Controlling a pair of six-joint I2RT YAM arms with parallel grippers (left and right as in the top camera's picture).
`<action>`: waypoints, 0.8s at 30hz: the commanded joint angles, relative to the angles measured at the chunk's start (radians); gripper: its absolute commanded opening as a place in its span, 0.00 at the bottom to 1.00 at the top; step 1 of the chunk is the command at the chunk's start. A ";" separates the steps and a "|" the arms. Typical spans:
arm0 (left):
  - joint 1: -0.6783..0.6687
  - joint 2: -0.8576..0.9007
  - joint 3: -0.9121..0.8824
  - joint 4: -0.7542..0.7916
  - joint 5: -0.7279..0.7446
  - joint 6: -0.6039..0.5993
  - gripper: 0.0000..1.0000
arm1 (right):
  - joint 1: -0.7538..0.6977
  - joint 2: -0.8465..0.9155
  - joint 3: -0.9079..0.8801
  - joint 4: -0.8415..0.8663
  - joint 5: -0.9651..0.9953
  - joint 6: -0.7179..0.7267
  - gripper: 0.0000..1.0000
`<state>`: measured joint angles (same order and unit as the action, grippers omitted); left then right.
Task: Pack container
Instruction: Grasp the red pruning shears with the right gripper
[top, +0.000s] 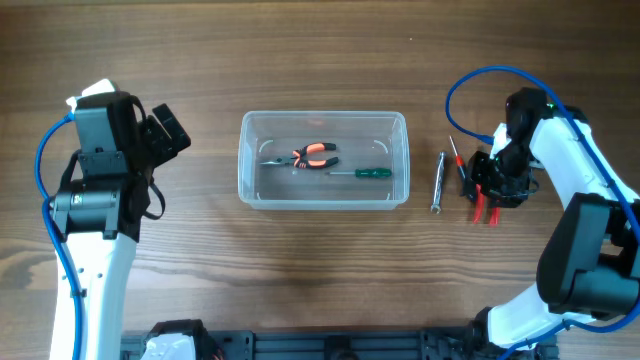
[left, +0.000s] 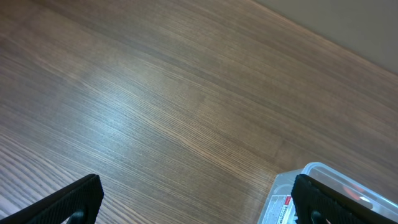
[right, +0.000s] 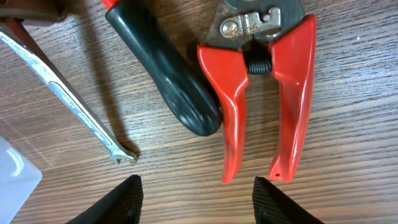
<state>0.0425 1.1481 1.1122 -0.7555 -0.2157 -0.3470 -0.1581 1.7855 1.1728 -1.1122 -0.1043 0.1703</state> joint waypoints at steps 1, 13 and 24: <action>0.005 0.002 0.010 0.003 0.002 -0.009 1.00 | 0.001 -0.008 -0.034 0.025 0.039 0.015 0.62; 0.005 0.002 0.010 0.002 0.002 -0.009 1.00 | 0.000 -0.008 -0.220 0.229 0.052 0.071 0.54; 0.005 0.002 0.010 0.002 0.002 -0.009 1.00 | 0.000 -0.008 -0.220 0.284 0.060 0.095 0.04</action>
<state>0.0425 1.1481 1.1122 -0.7555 -0.2157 -0.3470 -0.1581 1.7687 0.9680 -0.8501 -0.0483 0.2642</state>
